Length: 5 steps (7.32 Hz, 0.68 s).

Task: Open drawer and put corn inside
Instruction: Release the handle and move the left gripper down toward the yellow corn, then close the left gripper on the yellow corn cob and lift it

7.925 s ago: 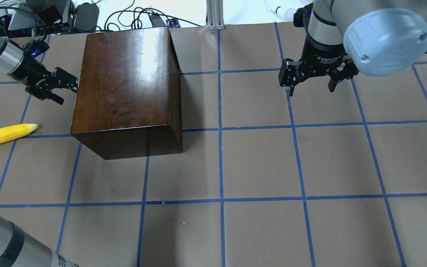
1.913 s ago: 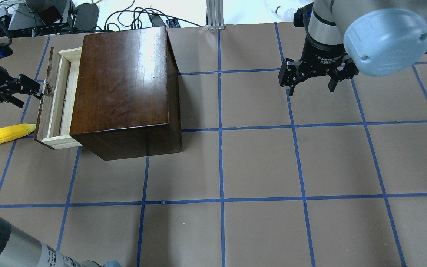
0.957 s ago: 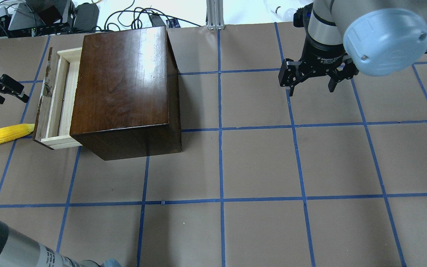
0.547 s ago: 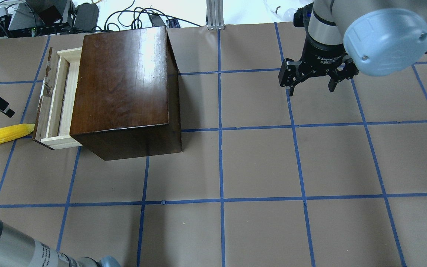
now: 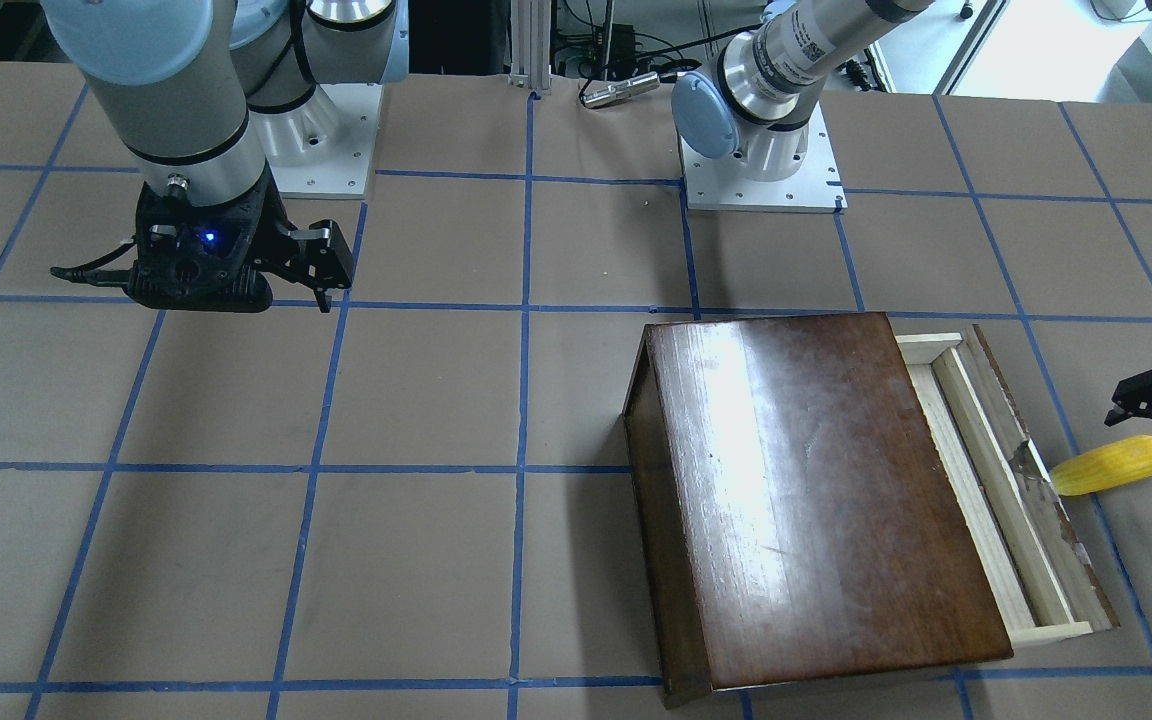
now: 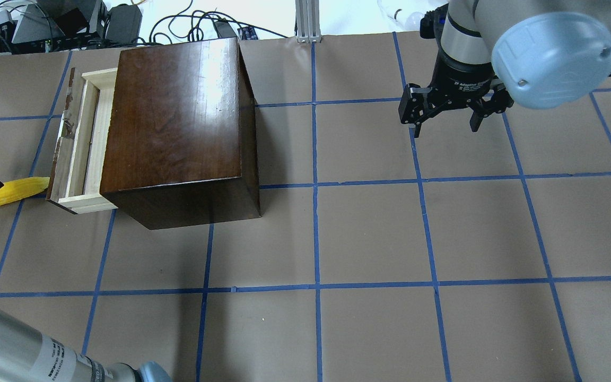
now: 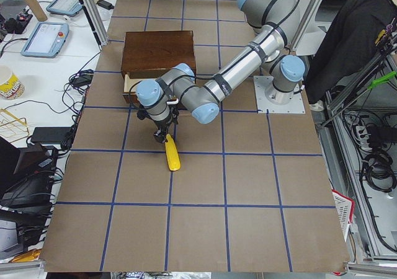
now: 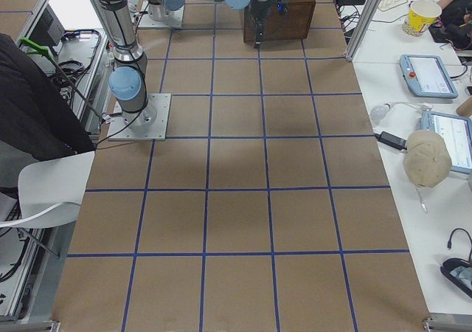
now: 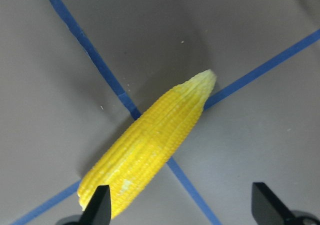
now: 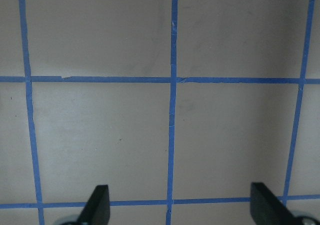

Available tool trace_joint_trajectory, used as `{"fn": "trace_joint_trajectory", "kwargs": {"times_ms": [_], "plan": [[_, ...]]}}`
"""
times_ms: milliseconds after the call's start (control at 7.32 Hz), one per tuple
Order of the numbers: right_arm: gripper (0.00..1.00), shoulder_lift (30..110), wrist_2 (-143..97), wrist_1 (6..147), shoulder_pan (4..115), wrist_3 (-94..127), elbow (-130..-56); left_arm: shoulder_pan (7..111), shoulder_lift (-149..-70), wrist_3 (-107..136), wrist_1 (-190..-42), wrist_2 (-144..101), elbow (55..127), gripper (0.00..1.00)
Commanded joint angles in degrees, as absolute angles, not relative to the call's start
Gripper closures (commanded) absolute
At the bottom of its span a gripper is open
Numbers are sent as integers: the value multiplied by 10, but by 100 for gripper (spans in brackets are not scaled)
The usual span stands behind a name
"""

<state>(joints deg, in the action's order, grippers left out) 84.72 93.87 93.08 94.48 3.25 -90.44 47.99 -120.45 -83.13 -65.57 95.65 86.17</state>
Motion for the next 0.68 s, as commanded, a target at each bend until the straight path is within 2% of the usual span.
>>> {"fn": "trace_joint_trajectory", "kwargs": {"times_ms": [0,547], "plan": [[0,847,939,931,945,33,-904,470,-1222,-934,-612,956,882,0],[0,847,939,931,945,33,-904,458,-1224,-1056,-611,949,896,0]]}}
